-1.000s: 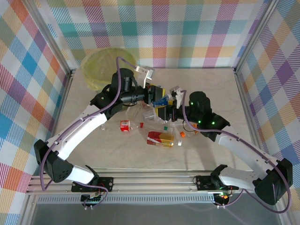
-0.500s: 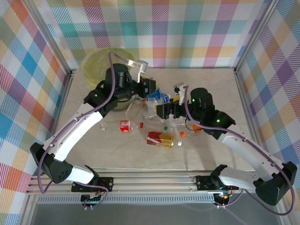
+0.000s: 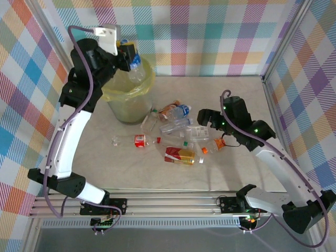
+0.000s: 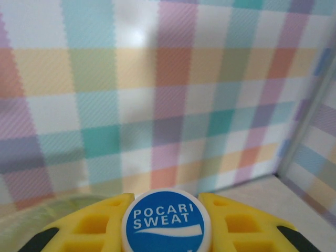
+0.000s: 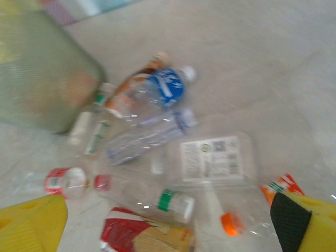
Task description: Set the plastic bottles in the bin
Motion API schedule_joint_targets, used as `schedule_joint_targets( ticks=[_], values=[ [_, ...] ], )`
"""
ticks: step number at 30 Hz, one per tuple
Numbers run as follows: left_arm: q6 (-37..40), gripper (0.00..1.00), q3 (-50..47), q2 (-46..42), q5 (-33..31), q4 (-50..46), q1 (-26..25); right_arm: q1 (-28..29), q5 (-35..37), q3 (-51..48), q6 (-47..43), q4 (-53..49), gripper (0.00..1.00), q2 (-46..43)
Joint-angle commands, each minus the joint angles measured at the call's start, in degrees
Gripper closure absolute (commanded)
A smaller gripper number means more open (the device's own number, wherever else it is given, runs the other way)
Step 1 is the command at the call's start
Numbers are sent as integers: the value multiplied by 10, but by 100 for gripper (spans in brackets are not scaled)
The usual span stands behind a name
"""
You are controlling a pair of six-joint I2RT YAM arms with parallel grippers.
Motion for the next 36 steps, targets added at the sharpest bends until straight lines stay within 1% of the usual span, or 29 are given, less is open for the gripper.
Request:
schedule_joint_targets(
  ticks=[1, 3, 6, 10, 13, 18, 29, 32, 36],
  values=[
    [50, 99, 31, 53, -21, -11, 34, -29, -3, -20, 39, -41, 0, 16],
    [71, 99, 49, 82, -12, -14, 52, -42, -4, -28, 43, -47, 0, 26],
    [128, 98, 79, 125, 1, -31, 67, -57, -3, -41, 46, -51, 0, 38],
    [191, 97, 143, 198, -40, -88, 73, -75, 2, -61, 60, -55, 0, 41],
    [214, 97, 167, 236, -62, -113, 76, -84, 3, -75, 73, -55, 0, 36],
    [232, 91, 167, 272, -70, -138, 82, -97, 1, -101, 98, -48, 0, 33],
    [260, 85, 158, 330, -98, -170, 83, -131, -40, -138, 126, -24, 0, 54],
    [259, 77, 155, 339, -94, -175, 83, -143, -57, -152, 129, -8, 0, 66],
    [258, 68, 155, 346, -90, -183, 83, -160, -60, -166, 134, 2, 0, 85]
  ],
)
